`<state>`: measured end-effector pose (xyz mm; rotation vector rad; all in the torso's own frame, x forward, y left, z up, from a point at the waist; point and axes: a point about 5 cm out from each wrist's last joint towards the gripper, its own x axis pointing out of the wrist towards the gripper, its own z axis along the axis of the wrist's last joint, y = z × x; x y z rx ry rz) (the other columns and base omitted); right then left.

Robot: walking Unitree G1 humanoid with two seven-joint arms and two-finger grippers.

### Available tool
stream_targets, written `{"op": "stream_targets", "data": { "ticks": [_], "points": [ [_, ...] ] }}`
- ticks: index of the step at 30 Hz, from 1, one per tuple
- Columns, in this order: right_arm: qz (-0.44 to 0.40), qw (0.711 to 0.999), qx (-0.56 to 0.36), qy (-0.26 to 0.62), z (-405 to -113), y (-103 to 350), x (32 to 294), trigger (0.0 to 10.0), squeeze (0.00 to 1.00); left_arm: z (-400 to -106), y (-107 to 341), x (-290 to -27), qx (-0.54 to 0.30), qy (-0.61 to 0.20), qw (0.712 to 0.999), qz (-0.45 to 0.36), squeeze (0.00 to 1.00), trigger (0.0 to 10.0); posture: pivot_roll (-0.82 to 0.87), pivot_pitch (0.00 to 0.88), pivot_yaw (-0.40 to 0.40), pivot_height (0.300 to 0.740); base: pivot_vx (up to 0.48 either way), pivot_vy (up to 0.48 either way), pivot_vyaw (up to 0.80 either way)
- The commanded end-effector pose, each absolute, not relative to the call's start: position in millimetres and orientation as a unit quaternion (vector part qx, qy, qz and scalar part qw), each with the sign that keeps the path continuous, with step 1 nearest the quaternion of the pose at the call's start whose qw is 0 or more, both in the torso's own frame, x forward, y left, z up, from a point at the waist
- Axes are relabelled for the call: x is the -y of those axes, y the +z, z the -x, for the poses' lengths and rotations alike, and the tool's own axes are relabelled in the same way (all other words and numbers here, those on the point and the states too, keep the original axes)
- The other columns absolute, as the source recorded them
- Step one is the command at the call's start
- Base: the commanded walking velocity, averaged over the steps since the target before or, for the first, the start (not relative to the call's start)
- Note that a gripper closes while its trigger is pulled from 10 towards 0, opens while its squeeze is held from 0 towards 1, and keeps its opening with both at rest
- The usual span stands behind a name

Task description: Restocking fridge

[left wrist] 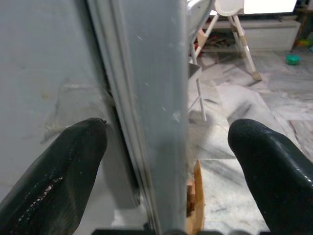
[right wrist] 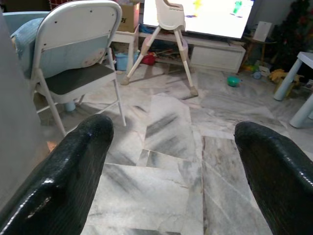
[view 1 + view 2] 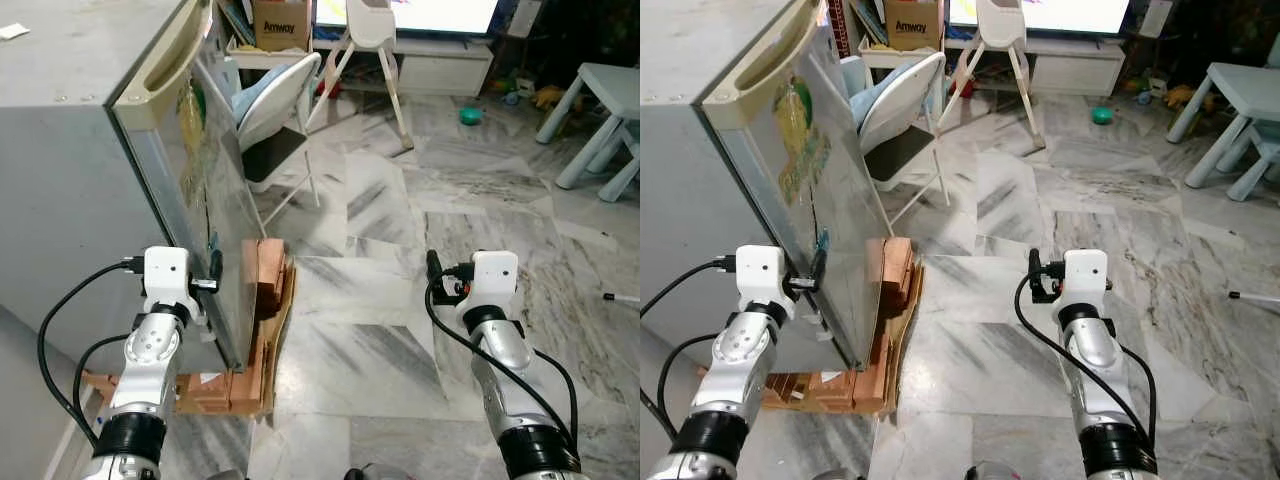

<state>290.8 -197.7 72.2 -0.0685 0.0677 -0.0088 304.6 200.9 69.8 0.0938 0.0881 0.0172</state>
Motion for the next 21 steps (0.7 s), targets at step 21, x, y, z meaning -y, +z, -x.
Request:
{"op": "stream_targets", "data": {
  "ticks": [21],
  "points": [
    [0.066,0.99,-0.126,0.016,-274.2,44.5,199.4,10.0,0.0,-347.7,111.9,-118.1,0.021,-0.17,0.984,-0.043,0.0,10.0,0.0,0.0,-0.027,0.74,0.0,0.0,0.0]
  ]
}}
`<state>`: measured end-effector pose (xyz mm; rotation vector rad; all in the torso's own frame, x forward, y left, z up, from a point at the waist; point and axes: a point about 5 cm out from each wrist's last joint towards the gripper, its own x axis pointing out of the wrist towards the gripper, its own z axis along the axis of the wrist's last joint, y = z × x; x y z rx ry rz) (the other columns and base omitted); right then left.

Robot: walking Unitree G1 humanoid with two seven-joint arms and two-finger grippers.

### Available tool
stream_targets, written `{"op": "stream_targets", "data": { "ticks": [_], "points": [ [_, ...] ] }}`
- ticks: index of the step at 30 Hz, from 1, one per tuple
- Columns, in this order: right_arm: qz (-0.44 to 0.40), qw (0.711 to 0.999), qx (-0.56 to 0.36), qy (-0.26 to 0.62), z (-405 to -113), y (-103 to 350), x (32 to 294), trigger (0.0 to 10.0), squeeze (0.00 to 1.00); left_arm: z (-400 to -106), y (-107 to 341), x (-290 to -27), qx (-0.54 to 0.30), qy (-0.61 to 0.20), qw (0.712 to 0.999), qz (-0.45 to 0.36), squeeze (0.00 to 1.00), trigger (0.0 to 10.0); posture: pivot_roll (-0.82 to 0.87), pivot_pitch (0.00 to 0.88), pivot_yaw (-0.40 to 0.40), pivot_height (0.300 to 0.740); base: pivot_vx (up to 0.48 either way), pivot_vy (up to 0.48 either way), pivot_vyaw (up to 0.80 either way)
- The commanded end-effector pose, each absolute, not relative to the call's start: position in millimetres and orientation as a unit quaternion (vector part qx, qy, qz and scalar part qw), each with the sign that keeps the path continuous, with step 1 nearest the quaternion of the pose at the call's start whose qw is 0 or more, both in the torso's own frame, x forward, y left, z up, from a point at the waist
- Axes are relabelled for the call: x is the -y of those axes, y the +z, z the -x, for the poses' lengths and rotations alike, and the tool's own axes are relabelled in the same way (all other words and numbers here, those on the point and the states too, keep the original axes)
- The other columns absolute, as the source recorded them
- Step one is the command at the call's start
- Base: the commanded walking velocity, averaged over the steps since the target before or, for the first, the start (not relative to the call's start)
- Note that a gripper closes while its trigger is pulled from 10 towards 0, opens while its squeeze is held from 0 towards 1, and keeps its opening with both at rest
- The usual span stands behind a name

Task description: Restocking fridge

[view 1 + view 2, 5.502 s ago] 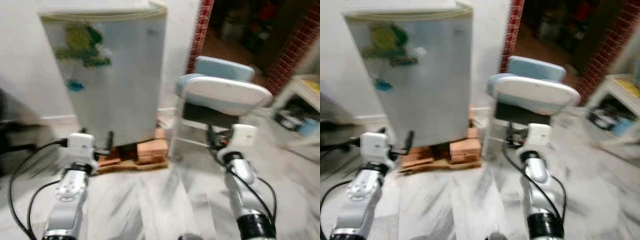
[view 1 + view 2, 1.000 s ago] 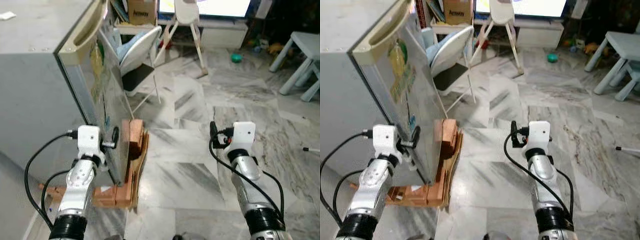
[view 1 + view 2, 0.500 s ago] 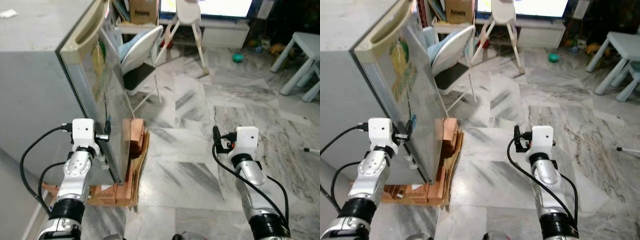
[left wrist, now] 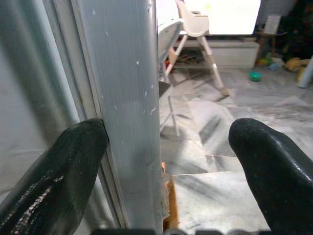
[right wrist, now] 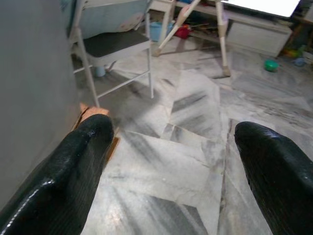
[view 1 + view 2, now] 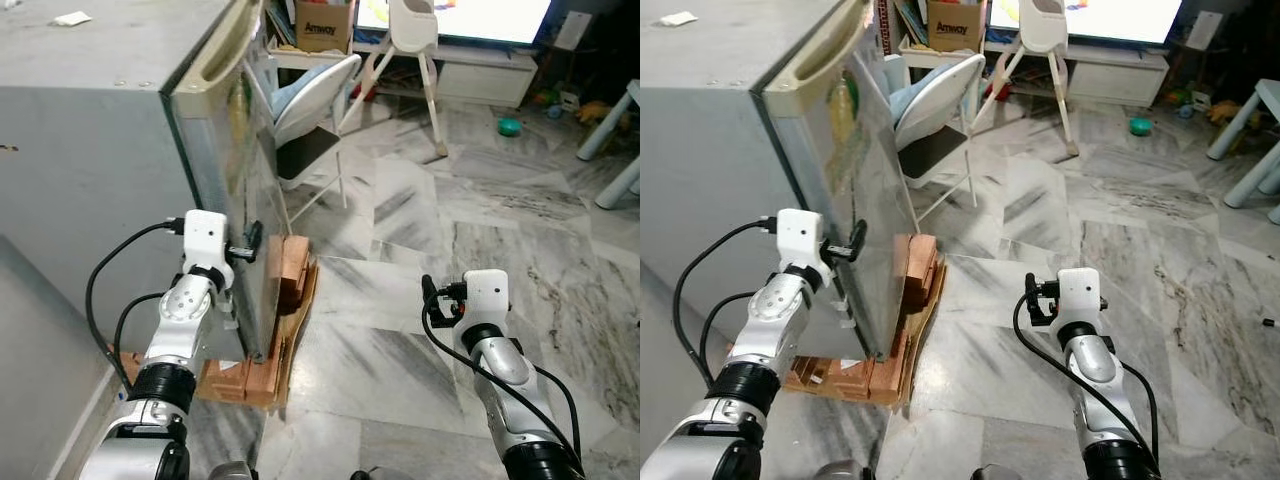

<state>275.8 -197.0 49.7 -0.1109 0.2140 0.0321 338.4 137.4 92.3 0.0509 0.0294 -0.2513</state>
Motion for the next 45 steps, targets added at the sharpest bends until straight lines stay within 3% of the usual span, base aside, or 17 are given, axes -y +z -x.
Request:
{"op": "stream_targets", "data": {
  "ticks": [1,6,8,9,10,14,17,18,22,31,45],
  "points": [
    [0.067,0.989,-0.129,0.017,-273.8,43.8,199.7,10.0,0.0,-348.0,112.3,-117.1,0.021,-0.172,0.984,-0.044,0.0,10.0,0.0,0.0,-0.027,0.74,0.0,0.0,0.0],
    [0.098,0.972,-0.209,0.03,-260.9,24.0,208.8,10.0,0.0,-353.5,121.1,-93.6,0.026,-0.22,0.974,-0.053,0.0,10.0,0.0,0.0,-0.027,0.74,0.0,0.0,0.0],
    [0.111,0.962,-0.248,0.041,-250.1,12.3,215.2,10.0,0.0,-345.4,135.4,-48.9,0.052,-0.322,0.944,-0.052,0.0,10.0,0.01,0.0,-0.032,0.74,0.0,0.0,0.0],
    [0.115,0.958,-0.259,0.046,-245.7,8.5,216.9,10.0,0.0,-330.7,143.1,-15.0,0.067,-0.405,0.911,-0.045,0.0,10.0,0.01,0.0,-0.033,0.74,0.0,0.0,0.0],
    [0.115,0.956,-0.264,0.05,-244.0,6.9,216.5,10.0,0.0,-321.2,146.5,0.9,0.075,-0.445,0.891,-0.043,0.0,10.0,0.01,0.0,-0.034,0.74,0.0,0.0,0.0],
    [0.122,0.952,-0.27,0.071,-242.8,4.8,211.0,10.0,0.0,-303.7,151.1,27.9,0.078,-0.526,0.846,-0.045,0.0,10.0,-0.01,0.0,-0.03,0.74,0.0,0.0,0.0],
    [0.126,0.952,-0.269,0.081,-244.4,6.1,207.3,10.0,0.0,-311.0,148.9,24.5,0.068,-0.514,0.854,-0.044,0.0,10.0,-0.01,0.0,-0.029,0.74,0.0,0.0,0.0],
    [0.126,0.951,-0.269,0.082,-245.9,6.8,205.8,10.0,0.0,-325.7,144.1,2.3,0.05,-0.467,0.882,-0.041,0.0,10.0,-0.01,0.0,-0.027,0.74,0.0,0.0,0.0],
    [0.126,0.952,-0.266,0.082,-247.1,7.0,204.5,10.0,0.0,-335.6,135.2,-43.9,0.034,-0.398,0.916,-0.043,0.0,10.0,0.01,0.0,-0.028,0.74,0.0,0.0,0.0],
    [0.114,0.966,-0.218,0.071,-259.5,21.2,197.9,10.0,0.0,-323.9,110.6,-111.7,0.015,-0.296,0.955,-0.034,0.0,10.0,0.02,0.0,-0.032,0.74,0.0,-0.138,0.0],
    [0.105,0.97,-0.199,0.087,-268.3,27.6,188.0,10.0,0.0,-311.2,98.2,-127.6,0.006,-0.229,0.971,-0.066,0.0,10.0,0.03,0.0,-0.041,0.74,0.218,-0.37,-0.15]
  ]
}}
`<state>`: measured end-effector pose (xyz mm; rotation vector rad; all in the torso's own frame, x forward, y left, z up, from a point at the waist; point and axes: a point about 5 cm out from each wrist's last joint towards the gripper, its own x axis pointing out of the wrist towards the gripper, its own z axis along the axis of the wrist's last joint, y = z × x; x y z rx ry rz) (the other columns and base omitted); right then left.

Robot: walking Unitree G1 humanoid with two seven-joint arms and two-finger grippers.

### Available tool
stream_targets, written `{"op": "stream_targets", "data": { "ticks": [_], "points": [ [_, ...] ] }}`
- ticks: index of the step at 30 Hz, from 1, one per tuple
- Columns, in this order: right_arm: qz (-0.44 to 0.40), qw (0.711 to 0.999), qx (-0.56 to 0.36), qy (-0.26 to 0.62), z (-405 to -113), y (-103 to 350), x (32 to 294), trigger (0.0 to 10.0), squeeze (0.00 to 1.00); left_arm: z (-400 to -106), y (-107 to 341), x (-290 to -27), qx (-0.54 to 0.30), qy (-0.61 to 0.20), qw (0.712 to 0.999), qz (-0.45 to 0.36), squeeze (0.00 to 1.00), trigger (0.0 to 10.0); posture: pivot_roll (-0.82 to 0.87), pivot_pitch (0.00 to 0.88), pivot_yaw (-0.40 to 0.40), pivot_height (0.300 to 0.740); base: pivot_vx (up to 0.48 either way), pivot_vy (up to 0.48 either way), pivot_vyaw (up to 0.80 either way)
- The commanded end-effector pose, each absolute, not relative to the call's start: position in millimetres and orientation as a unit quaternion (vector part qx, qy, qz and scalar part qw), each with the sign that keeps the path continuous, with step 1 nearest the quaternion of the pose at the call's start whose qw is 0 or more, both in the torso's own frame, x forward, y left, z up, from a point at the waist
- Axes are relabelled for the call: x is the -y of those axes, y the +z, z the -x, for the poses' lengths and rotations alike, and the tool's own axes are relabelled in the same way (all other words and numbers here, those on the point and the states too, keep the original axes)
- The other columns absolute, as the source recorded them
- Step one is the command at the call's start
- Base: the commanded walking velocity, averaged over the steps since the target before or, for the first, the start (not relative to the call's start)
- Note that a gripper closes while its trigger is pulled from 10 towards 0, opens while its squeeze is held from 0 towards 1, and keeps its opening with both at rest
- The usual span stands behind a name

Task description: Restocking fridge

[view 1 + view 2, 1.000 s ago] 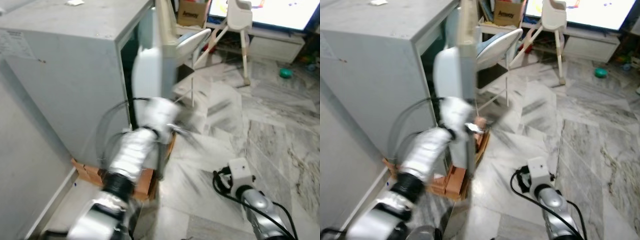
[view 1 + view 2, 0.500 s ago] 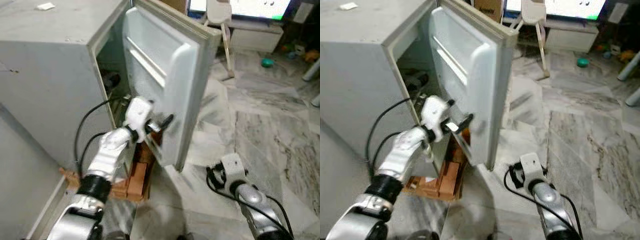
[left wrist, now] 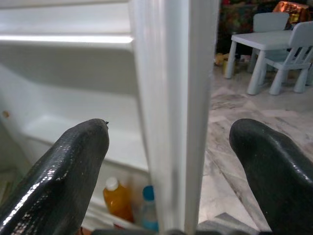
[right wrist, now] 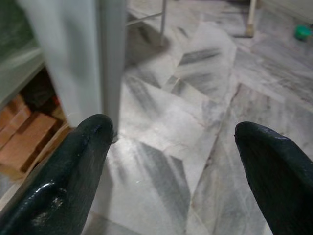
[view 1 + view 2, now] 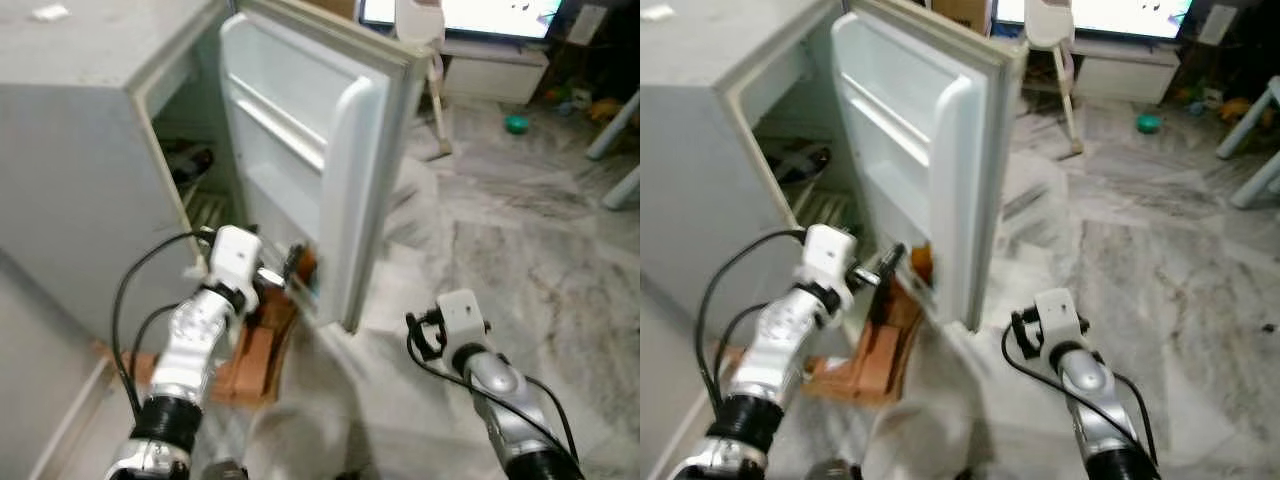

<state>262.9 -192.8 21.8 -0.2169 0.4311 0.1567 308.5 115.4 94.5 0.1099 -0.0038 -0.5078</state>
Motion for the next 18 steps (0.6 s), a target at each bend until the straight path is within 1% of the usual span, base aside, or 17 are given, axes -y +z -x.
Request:
{"op": "stream_targets", "data": {
  "ticks": [1,3,8,18],
  "points": [
    [0.105,0.97,-0.199,0.087,-268.3,27.6,188.0,10.0,0.0,-311.2,98.2,-127.6,0.006,-0.229,0.971,-0.066,0.0,10.0,0.03,0.0,-0.041,0.74,0.39,-0.274,0.0],
    [0.106,0.97,-0.199,0.088,-269.0,27.6,187.9,10.0,0.0,-313.3,99.1,-129.9,0.006,-0.222,0.973,-0.069,0.0,10.0,0.02,0.0,-0.041,0.74,0.394,-0.27,0.0],
    [0.106,0.971,-0.196,0.088,-269.5,28.8,186.8,10.0,0.0,-319.5,94.8,-137.6,-0.016,-0.19,0.979,-0.07,0.0,10.0,0.02,0.0,-0.04,0.74,0.468,0.0,0.0],
    [0.111,0.971,-0.191,0.088,-271.4,29.7,186.5,10.0,0.0,-330.7,91.2,-135.8,-0.033,-0.168,0.982,-0.078,0.0,10.0,0.01,0.0,-0.037,0.74,0.48,0.0,0.0]
  ]
}}
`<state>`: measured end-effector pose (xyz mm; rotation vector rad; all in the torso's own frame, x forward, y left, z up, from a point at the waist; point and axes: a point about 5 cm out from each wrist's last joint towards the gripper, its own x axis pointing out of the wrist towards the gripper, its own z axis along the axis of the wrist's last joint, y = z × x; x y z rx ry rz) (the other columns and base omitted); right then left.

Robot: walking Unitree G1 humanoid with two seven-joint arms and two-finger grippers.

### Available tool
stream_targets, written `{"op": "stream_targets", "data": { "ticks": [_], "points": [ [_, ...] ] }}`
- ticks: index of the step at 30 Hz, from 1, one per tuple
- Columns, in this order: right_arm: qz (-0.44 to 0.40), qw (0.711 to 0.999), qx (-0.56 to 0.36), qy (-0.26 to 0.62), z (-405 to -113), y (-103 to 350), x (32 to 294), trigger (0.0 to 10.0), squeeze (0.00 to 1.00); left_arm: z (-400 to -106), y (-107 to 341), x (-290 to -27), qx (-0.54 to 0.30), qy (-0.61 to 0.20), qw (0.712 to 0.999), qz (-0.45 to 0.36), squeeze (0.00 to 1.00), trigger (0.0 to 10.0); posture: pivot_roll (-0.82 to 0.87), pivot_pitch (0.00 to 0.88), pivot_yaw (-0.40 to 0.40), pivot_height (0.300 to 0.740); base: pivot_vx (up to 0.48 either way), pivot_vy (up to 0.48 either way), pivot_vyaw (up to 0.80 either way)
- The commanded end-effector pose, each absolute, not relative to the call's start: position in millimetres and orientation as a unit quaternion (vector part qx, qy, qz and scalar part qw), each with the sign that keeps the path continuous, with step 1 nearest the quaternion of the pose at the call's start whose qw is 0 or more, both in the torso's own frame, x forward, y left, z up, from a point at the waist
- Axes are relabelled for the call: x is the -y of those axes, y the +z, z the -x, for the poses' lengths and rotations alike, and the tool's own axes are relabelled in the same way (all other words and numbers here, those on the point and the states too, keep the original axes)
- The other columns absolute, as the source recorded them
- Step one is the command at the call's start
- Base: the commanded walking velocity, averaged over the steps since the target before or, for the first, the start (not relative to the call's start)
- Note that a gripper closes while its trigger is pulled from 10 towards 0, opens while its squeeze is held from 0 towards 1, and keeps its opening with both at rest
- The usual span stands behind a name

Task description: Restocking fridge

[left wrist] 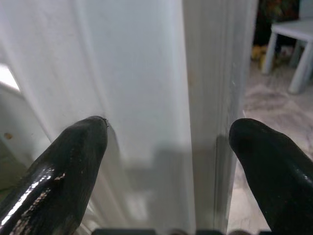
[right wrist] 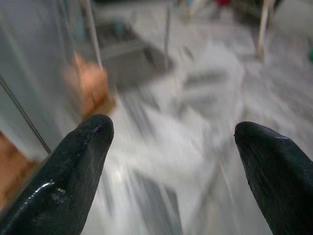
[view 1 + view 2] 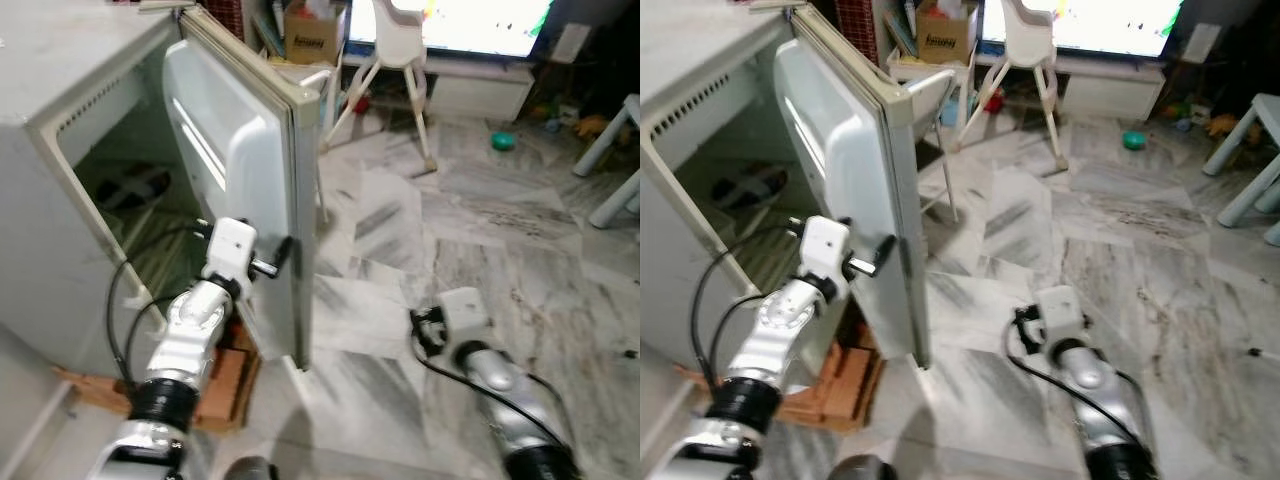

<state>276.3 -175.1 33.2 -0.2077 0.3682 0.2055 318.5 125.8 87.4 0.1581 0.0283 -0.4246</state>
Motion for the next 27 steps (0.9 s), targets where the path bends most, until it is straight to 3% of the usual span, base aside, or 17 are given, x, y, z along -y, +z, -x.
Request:
{"op": "stream_targets", "data": {
  "ticks": [1,5,7,8,9,13,18,25,27],
  "points": [
    [0.111,0.971,-0.191,0.088,-271.5,29.8,186.4,10.0,0.0,-332.7,90.2,-135.4,-0.039,-0.161,0.983,-0.081,0.0,10.0,0.01,0.0,-0.036,0.74,0.39,0.0,0.0],
    [0.112,0.971,-0.19,0.087,-271.0,29.2,186.2,10.0,0.0,-339.9,95.5,-120.2,-0.033,-0.182,0.979,-0.081,0.0,10.0,0.01,0.0,-0.038,0.74,0.0,0.0,0.0],
    [0.114,0.971,-0.193,0.088,-270.0,27.3,185.6,10.0,0.0,-339.8,104.9,-90.7,-0.01,-0.25,0.965,-0.082,0.0,10.0,0.02,0.0,-0.042,0.74,0.0,0.0,0.0],
    [0.114,0.971,-0.193,0.088,-270.0,27.3,185.6,10.0,0.0,-339.8,104.9,-90.7,-0.01,-0.25,0.965,-0.082,0.0,10.0,0.02,0.0,-0.042,0.74,0.0,0.0,0.0],
    [0.115,0.97,-0.194,0.089,-269.8,26.2,184.7,10.0,0.0,-333.1,108.4,-67.0,0.002,-0.316,0.945,-0.078,0.0,10.0,0.02,0.0,-0.042,0.74,0.0,0.0,0.0],
    [0.117,0.97,-0.192,0.093,-272.2,27.0,181.6,10.0,0.0,-315.8,106.5,-30.7,0.005,-0.415,0.906,-0.083,0.0,10.0,0.01,0.0,-0.037,0.74,0.0,0.0,0.0],
    [0.118,0.971,-0.189,0.09,-273.2,28.1,182.9,10.0,0.0,-323.0,101.1,-50.3,-0.005,-0.373,0.924,-0.086,0.0,10.0,0.01,0.0,-0.034,0.74,0.0,0.0,0.0],
    [0.118,0.971,-0.19,0.089,-271.8,26.4,182.5,10.0,0.0,-315.5,84.4,-121.8,-0.036,-0.286,0.954,-0.085,0.0,10.0,0.03,0.0,-0.031,0.74,0.0,0.0,0.0],
    [0.118,0.971,-0.19,0.089,-272.1,26.6,182.5,10.0,0.0,-314.1,83.4,-126.8,-0.036,-0.278,0.956,-0.085,0.0,10.0,0.03,0.0,-0.031,0.74,0.0,0.0,0.0]
  ]
}}
